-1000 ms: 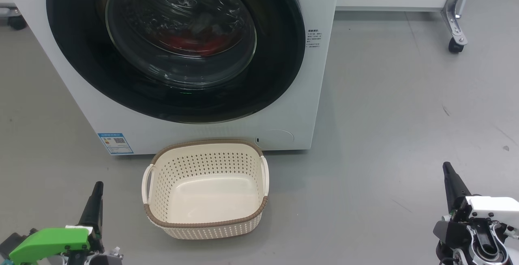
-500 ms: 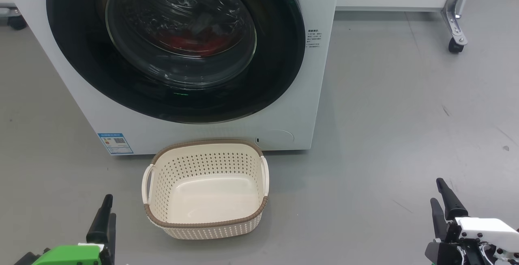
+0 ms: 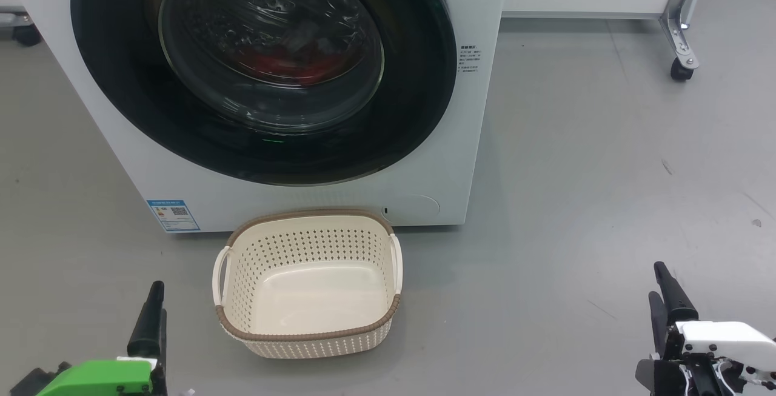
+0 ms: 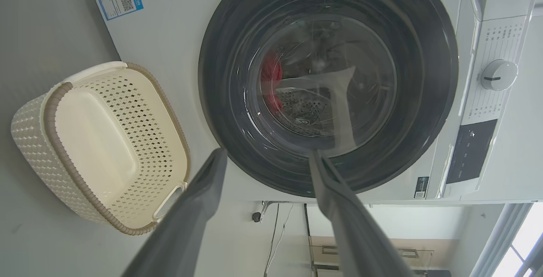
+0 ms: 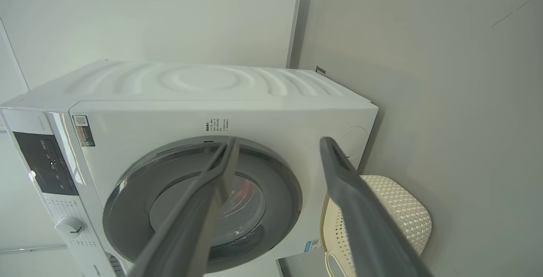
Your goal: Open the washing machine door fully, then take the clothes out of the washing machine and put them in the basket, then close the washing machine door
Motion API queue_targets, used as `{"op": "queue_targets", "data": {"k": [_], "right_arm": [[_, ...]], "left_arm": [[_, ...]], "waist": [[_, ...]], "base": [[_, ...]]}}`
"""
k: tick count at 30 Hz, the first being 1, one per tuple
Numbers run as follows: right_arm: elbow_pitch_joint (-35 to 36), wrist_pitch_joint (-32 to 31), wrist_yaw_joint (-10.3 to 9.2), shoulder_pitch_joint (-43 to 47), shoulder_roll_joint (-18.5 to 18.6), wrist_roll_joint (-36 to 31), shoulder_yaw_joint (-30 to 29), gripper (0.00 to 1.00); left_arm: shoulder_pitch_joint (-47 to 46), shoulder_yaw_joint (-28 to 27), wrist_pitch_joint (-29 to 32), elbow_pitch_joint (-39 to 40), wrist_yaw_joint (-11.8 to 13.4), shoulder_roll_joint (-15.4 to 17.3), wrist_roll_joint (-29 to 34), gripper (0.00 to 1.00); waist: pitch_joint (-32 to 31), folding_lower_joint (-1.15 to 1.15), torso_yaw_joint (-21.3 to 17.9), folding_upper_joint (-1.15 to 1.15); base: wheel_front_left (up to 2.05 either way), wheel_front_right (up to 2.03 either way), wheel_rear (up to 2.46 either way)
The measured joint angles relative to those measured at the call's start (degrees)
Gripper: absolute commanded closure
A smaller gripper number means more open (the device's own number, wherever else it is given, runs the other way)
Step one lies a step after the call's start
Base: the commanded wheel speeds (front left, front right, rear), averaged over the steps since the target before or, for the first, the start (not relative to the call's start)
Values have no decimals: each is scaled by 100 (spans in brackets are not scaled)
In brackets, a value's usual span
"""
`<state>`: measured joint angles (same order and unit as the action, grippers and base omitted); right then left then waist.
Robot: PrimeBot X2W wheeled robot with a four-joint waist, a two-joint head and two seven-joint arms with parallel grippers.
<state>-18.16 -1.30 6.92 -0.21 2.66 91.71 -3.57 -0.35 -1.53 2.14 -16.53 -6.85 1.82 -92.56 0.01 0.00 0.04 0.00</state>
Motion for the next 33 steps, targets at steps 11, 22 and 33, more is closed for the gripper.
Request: {"op": "queue_targets", "data": {"k": [11,22,33], "right_arm": [[77,215,0,-55,182,-723,212,0],[176,426,-58,-186,345,-1670,512,0],[260,627,-241,-316,528,-2905,975,0]], "left_arm": [[-17,101,-268,210,0,126,666,0],[-33,287,-478,414,110,331,1773,0],[-55,660,-695,610,311,555,3071,0]], "waist": [[-15,0,7,0],[-20,0,12,0],[-25,0,22,0]], "base": [[0,0,0],[0,0,0],[0,0,0]]}}
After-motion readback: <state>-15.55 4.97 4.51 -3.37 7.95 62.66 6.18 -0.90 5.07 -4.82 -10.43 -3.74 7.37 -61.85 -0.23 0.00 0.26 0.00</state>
